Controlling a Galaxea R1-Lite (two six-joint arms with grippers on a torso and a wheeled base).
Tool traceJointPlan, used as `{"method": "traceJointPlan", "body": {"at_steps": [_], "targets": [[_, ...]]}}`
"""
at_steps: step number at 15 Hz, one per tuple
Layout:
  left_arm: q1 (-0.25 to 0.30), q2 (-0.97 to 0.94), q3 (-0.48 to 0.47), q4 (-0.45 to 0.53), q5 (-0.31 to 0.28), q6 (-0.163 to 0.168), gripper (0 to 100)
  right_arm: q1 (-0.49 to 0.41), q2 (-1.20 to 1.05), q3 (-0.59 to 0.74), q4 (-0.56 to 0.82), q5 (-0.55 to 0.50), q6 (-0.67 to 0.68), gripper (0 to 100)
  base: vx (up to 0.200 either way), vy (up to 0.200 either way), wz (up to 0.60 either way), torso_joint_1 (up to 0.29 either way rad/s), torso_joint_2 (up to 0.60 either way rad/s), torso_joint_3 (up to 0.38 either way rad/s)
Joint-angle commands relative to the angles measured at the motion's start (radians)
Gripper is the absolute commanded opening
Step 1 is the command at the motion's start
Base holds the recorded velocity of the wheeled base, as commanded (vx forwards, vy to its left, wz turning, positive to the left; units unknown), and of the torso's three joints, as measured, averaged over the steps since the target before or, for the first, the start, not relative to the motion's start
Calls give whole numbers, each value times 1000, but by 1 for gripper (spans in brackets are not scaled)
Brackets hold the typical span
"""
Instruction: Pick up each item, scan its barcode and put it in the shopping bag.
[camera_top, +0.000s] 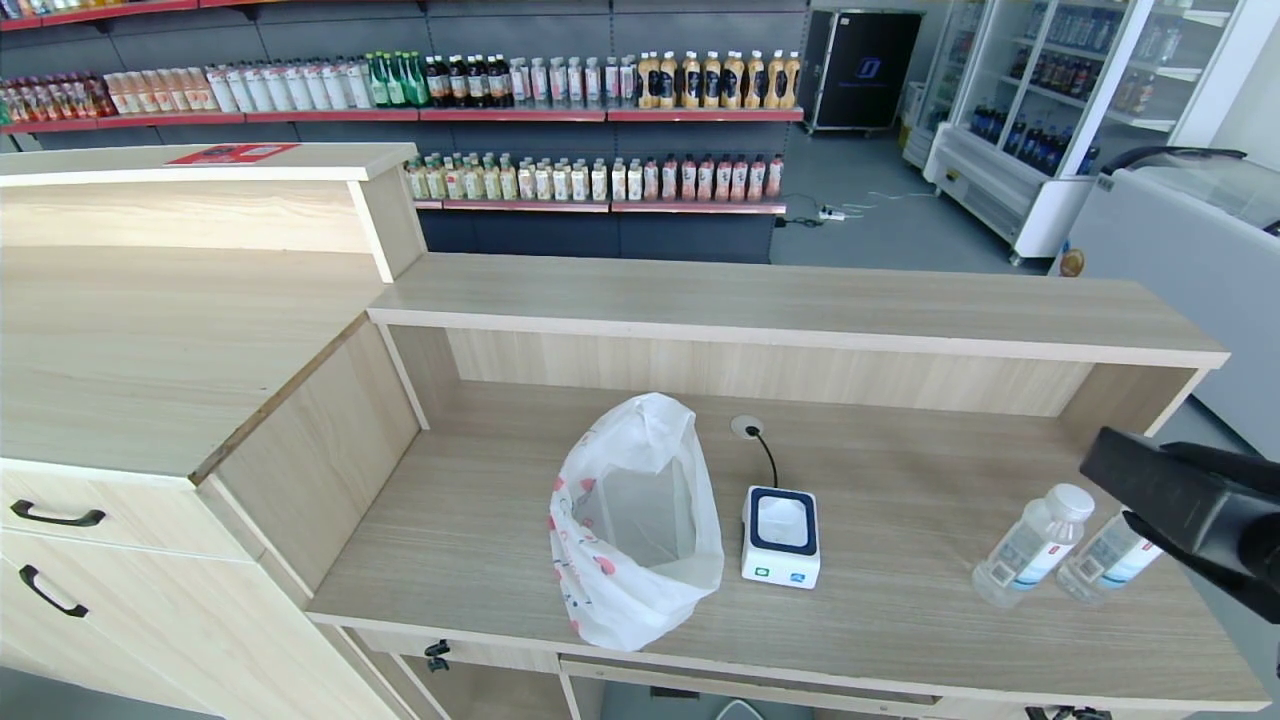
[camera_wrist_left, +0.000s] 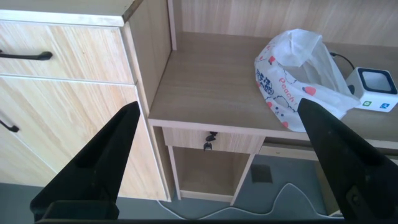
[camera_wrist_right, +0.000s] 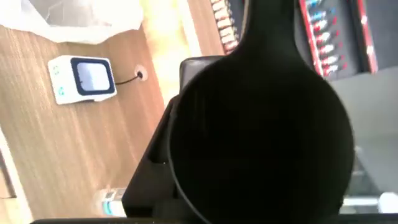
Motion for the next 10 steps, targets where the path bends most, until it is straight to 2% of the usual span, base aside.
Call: {"method": "traceJointPlan", "body": {"at_steps": [1,2,3,4,5,7,9,10], "targets": [[0,1,0,-1,-1,-1,100,-287,25,0,94,-8,188,0,0,0,0,0,0,0],[0,1,0,-1,-1,-1,100,-373,51,0,103,-8,241,0,0,0,0,0,0,0],[0,1,0,0,-1,-1,100,-384,55,-1,105,-8,252,0,0,0,0,0,0,0],[0,1,0,0,-1,-1,100,-442,73,-6,111,-8,401,0,0,0,0,0,0,0],[0,1,0,0,-1,-1,100,-470,79,-9,110,-6,472,0,0,0,0,0,0,0],[0,1,0,-1,-1,-1,100,-473,84,-3,111,-9,531,0,0,0,0,0,0,0],[0,1,0,-1,-1,-1,100,-450,78,3,136,-14,611,0,0,0,600,2,2,5],[0,1,0,0,-1,-1,100,-422,70,3,143,-57,659,0,0,0,600,7,2,2]]}}
